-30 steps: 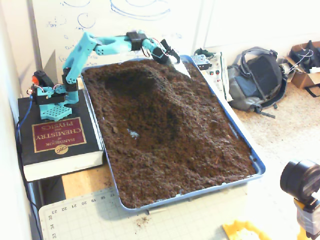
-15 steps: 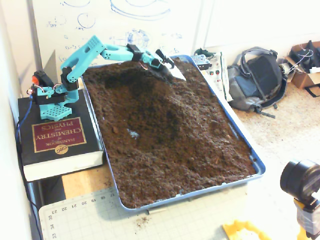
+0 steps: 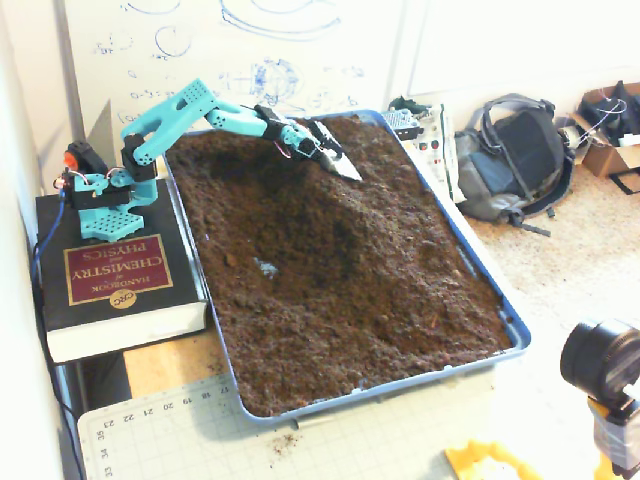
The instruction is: Build a berm.
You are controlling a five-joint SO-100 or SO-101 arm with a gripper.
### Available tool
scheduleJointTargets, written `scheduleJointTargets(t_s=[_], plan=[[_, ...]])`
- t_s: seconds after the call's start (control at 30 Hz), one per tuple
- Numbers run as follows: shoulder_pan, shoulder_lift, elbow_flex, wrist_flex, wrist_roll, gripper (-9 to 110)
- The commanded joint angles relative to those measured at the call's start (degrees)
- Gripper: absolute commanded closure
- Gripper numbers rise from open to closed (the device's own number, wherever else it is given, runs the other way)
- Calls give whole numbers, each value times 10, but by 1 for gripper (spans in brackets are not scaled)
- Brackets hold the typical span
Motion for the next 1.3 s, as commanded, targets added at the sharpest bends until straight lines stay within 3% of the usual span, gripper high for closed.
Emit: scheduleJointTargets(t_s=[0.0,0.23,0.7,1.03,1.27], plan=[[-2,25,-29,111,5,101],[-3,60,-29,258,27,101],[3,156,-27,336,54,101],[33,250,-64,315,54,101],[105,270,-94,168,42,101]])
